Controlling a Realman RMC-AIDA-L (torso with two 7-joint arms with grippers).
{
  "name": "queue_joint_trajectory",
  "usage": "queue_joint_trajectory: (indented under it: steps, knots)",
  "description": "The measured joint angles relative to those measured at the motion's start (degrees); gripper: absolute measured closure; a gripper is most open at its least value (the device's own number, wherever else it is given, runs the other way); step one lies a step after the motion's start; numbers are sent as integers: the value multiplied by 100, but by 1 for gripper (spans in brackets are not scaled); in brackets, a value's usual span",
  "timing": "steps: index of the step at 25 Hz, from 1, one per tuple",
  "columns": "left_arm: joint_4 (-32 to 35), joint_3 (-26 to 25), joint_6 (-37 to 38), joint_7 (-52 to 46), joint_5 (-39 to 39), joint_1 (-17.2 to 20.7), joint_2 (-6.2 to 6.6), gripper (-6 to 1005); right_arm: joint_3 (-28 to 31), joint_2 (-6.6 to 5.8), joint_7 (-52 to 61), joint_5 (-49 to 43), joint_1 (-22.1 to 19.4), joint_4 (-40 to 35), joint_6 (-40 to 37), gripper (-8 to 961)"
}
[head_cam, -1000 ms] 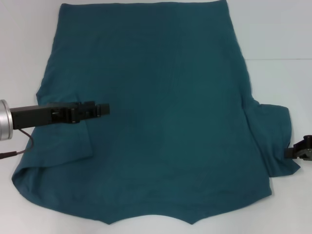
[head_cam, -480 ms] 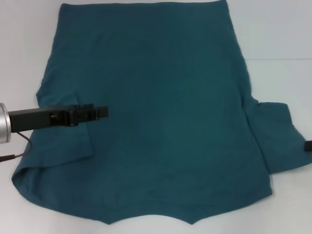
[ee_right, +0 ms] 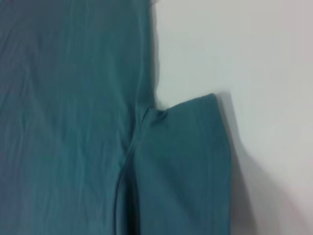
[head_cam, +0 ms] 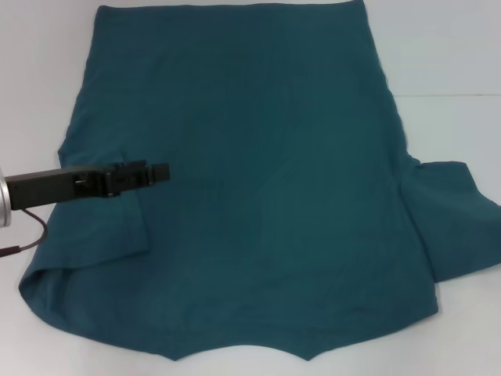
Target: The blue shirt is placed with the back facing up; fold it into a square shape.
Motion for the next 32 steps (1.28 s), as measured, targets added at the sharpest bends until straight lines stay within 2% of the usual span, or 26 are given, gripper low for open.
queue_joint_trajectory:
  steps: [10,21,32]
  knots:
    - [5,0,27,-13,-58,38,3,394,142,-115,33,0,-10,-24,9,946]
    - [7,0,17,-18,-58,16,3,393,243,-126,91,32,184,-119,9,946]
    - [0,0,17,-19,-142,69,3,392,343,-188,103,48,453,-193,-112,946]
